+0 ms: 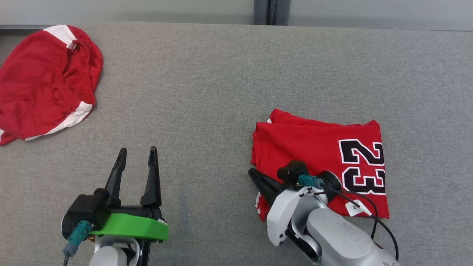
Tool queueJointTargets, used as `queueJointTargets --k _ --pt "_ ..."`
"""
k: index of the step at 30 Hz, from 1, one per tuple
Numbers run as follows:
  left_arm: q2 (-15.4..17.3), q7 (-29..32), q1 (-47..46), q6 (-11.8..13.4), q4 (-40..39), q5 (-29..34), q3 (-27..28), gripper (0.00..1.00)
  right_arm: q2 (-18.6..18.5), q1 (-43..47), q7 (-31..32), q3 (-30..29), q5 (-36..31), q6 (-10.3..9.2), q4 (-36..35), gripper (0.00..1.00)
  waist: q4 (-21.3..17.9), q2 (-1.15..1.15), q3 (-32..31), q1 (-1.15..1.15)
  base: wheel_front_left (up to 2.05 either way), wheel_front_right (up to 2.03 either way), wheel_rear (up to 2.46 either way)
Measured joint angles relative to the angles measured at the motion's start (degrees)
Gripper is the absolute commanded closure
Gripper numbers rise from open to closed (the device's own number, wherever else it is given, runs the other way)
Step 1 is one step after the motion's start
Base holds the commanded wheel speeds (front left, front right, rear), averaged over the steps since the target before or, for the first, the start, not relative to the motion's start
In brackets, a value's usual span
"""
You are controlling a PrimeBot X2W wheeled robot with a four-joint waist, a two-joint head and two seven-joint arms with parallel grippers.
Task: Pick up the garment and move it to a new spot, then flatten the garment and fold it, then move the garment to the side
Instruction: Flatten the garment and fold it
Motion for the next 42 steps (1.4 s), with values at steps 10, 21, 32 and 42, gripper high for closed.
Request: queueJointTargets --k 10,21,32,42 --pt "0.00 0.00 0.97 0.22 -0.04 0.04 1.68 0.00 0.03 0.08 -1.90 5.45 11.55 -0.01 -9.02 1.00 -1.99 0.00 -1.38 0.00 0.00 0.00 0.00" --pt "-0.01 0.00 4.60 0.21 -0.33 0.64 4.15 0.00 -3.82 6.91 -3.76 -16.21 3.02 0.00 -16.02 0.00 -5.88 0.00 -5.77 0.00 0.00 0.00 0.00" --pt "0.00 0.00 6.41 0.23 -0.59 0.77 6.67 0.00 -6.14 17.75 1.67 -34.71 -7.90 -0.01 -27.00 0.00 -10.47 0.00 -10.24 0.00 0.00 0.00 0.00" --pt "-0.01 -0.01 7.03 0.23 0.47 0.94 6.99 0.00 -11.38 19.01 4.20 -31.66 -4.58 0.00 -26.60 0.00 -13.01 0.00 -12.55 0.00 0.00 0.00 0.00"
